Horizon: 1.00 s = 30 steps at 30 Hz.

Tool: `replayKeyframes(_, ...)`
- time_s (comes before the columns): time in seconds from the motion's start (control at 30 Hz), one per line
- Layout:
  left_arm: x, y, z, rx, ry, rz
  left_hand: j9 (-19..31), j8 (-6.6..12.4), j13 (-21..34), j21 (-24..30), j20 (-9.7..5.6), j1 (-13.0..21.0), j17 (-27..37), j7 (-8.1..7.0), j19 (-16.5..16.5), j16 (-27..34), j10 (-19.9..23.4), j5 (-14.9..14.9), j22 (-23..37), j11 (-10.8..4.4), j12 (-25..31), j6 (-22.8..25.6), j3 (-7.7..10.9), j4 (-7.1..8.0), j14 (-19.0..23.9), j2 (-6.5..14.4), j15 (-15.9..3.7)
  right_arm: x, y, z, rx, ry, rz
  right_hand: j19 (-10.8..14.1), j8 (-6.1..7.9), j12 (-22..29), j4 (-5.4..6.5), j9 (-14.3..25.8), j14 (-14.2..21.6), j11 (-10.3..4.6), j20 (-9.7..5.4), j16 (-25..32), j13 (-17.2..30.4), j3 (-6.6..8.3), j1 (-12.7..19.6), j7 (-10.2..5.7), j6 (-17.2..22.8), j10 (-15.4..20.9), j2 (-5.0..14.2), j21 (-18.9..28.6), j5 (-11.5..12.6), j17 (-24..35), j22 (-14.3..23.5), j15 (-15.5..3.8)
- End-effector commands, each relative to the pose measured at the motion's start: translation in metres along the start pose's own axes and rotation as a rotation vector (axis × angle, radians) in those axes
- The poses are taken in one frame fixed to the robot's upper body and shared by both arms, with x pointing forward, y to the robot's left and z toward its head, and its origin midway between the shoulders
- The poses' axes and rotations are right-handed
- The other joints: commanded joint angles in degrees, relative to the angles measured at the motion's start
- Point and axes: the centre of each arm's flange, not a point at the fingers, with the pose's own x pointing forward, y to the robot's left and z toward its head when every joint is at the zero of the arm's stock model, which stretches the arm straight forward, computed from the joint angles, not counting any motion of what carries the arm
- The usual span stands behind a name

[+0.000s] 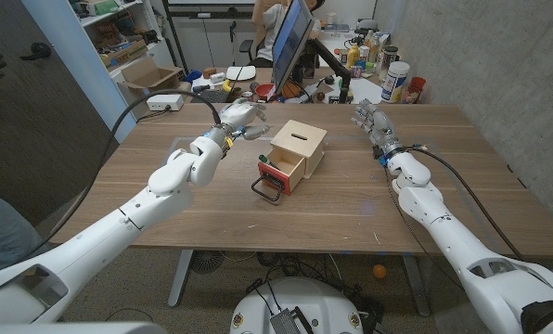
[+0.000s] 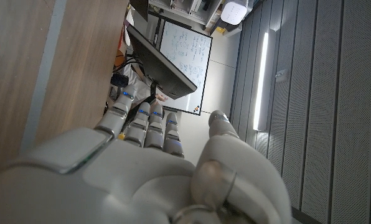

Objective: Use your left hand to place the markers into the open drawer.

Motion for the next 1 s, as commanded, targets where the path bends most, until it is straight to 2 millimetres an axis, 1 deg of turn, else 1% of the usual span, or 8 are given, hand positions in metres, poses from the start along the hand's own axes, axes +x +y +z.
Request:
replayKeyframes(0.03,-0.001,-0.008,-0.021,-0.204,0.09,0.046,-0.09,-0.14,-0.04,0.17,0.84,-0.5,0.17,0.13,0.15,0.19,-0.31,0.36,0.27,0.55,-0.18,-3.64,0.25,-0.47,0.2,0.28,0.35,-0.003,-0.005,0.014,-0.045,-0.024,-0.023,0.13,0.24,0.4,-0.1,0.14,0.51,-0.1,-0.06,0.53,0.24,0.06,0.0,-0.25,0.5,0.73,-0.03,0.17,0.27,0.06,0.21,0.14)
replayKeyframes(0.27,-0.002,-0.011,-0.036,-0.334,0.134,0.073,-0.25,-0.17,0.01,0.11,1.18,-1.06,0.18,-0.4,0.0,0.06,-1.22,0.44,0.28,0.77,-0.55,-8.93,0.36,-0.76,-0.03,0.38,0.79,-0.007,-0.009,0.021,-0.066,-0.039,-0.046,-0.67,0.27,0.39,-0.1,0.14,0.37,-0.17,-0.08,0.42,0.24,0.06,-0.05,-0.24,0.6,0.78,-0.11,-0.18,0.26,0.06,0.2,0.21)
replayKeyframes(0.37,-0.003,-0.013,-0.042,-0.403,0.156,0.093,-0.34,0.01,0.04,0.38,1.1,-1.35,0.2,-0.8,0.69,-0.02,-2.04,0.49,0.3,1.41,-0.82,-11.64,0.47,-0.96,-0.31,0.5,1.04,-0.01,-0.008,0.022,-0.064,-0.07,-0.064,-0.7,0.29,0.4,-0.07,0.14,0.33,-0.18,-0.1,0.4,0.24,0.05,-0.09,-0.22,0.66,0.8,-0.1,-0.2,0.25,0.07,0.2,0.21)
replayKeyframes(0.57,-0.006,-0.016,-0.047,-0.436,0.174,0.11,-0.47,0.02,0.09,0.53,1.15,-1.88,0.21,-0.99,1.18,-0.48,-3.52,0.6,0.35,2.06,-1.21,-16.18,0.62,-1.18,-2.04,0.74,1.77,-0.014,-0.005,0.027,-0.078,-0.088,-0.075,-1.27,0.64,0.62,-0.12,0.13,0.32,-0.43,-0.16,0.34,0.23,0.12,0.0,-0.5,1.68,1.48,-0.06,-0.45,0.27,0.06,0.19,0.01)
replayKeyframes(0.63,-0.008,-0.016,-0.05,-0.451,0.179,0.119,-0.56,-0.16,0.13,0.54,1.12,-2.14,0.2,-1.14,1.26,-0.44,-4.09,0.66,0.38,2.22,-1.25,-19.37,0.7,-1.34,-2.48,0.82,1.89,-0.015,-0.005,0.028,-0.079,-0.093,-0.079,-1.74,0.67,0.63,-0.18,0.13,-0.02,-0.43,-0.12,0.17,0.23,0.17,0.07,-0.48,1.81,1.55,-0.07,-0.62,0.29,0.04,0.19,-0.22)
replayKeyframes(0.77,-0.01,-0.015,-0.054,-0.476,0.187,0.136,-0.73,-0.24,0.19,0.36,1.05,-3.09,0.24,-0.44,0.87,-0.36,-6.17,0.68,0.43,2.61,-1.55,-25.67,0.62,-1.45,-3.29,0.83,2.49,-0.017,-0.004,0.03,-0.082,-0.098,-0.086,-2.21,0.69,0.63,-0.15,0.13,-0.38,-0.4,-0.08,0.0,0.23,0.16,0.02,-0.57,1.97,1.64,-0.09,-0.77,0.29,0.04,0.19,-0.1)
replayKeyframes(0.87,-0.013,-0.014,-0.057,-0.507,0.188,0.151,-0.79,-0.22,0.2,0.31,1.31,-3.7,0.27,-0.24,0.75,-0.4,-6.78,0.65,0.45,2.58,-1.52,-28.49,0.5,-1.39,-3.87,0.78,2.6,-0.018,-0.003,0.032,-0.087,-0.101,-0.086,-2.29,0.68,0.63,-0.15,0.13,-0.56,-0.45,-0.11,-0.08,0.23,0.15,0.01,-0.6,2.01,1.66,-0.1,-0.78,0.29,0.04,0.2,-0.05)
replayKeyframes(1.0,-0.016,-0.015,-0.062,-0.559,0.188,0.161,-0.87,0.05,0.25,0.12,2.04,-5.78,0.56,0.26,0.16,-0.14,-7.58,0.72,0.49,3.31,-1.39,-31.63,0.25,-0.2,-4.22,1.82,3.03,-0.02,0.0,0.034,-0.093,-0.105,-0.082,-2.43,0.63,0.61,-0.13,0.12,-0.81,-0.48,-0.11,-0.19,0.23,0.13,-0.03,-0.56,1.96,1.67,-0.11,-0.8,0.28,0.04,0.2,-0.03)
